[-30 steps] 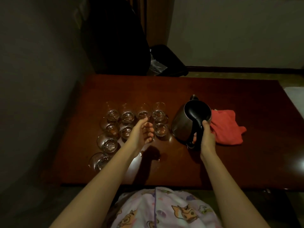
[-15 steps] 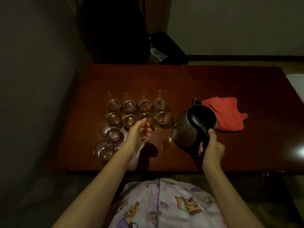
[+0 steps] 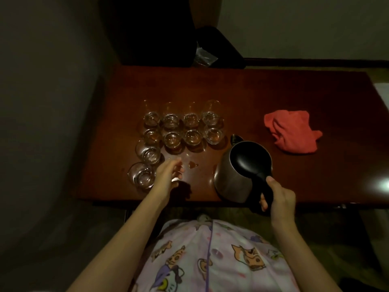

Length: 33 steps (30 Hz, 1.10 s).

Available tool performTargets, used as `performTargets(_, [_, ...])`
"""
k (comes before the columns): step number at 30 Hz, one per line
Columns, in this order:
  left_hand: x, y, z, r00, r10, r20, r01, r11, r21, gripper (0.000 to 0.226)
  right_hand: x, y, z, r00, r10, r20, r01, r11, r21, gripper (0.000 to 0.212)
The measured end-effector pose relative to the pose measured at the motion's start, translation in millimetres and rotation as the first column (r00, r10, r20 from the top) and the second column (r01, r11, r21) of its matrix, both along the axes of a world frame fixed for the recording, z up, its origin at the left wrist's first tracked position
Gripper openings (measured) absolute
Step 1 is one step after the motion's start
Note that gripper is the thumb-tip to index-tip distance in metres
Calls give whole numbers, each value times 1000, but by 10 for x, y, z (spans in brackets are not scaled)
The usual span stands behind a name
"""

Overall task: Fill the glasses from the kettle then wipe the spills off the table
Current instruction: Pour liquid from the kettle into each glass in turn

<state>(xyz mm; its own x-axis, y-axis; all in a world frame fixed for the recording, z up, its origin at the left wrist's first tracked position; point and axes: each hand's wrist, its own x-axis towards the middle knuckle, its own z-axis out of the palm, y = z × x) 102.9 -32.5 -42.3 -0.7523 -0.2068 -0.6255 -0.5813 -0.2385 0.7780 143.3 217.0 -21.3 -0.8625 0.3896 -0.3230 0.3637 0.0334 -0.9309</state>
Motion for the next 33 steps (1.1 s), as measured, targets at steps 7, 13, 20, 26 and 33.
performTargets(7, [265,-246,33,935,296,-198,-335,918,-211,17,72,-202,39,985,174,-17,-174,985,-3,47])
performTargets(13, [375,-602,-112,974,148,-170,-222,757,-615,68,102,-411,71,927,370,-53,-365,927,83,54])
performTargets(20, [306,-776,-301,999,13,-39,-33,830,-557,94,69,-613,114,859,507,-64,-482,846,228,54])
performTargets(26, [240,-799,-348,1000,19,0,-16,850,-527,93,27,-669,147,818,574,-36,-540,788,297,59])
performTargets(33, [279,-804,-336,999,42,-9,-41,862,-506,81,-5,-686,212,791,612,20,-583,742,332,61])
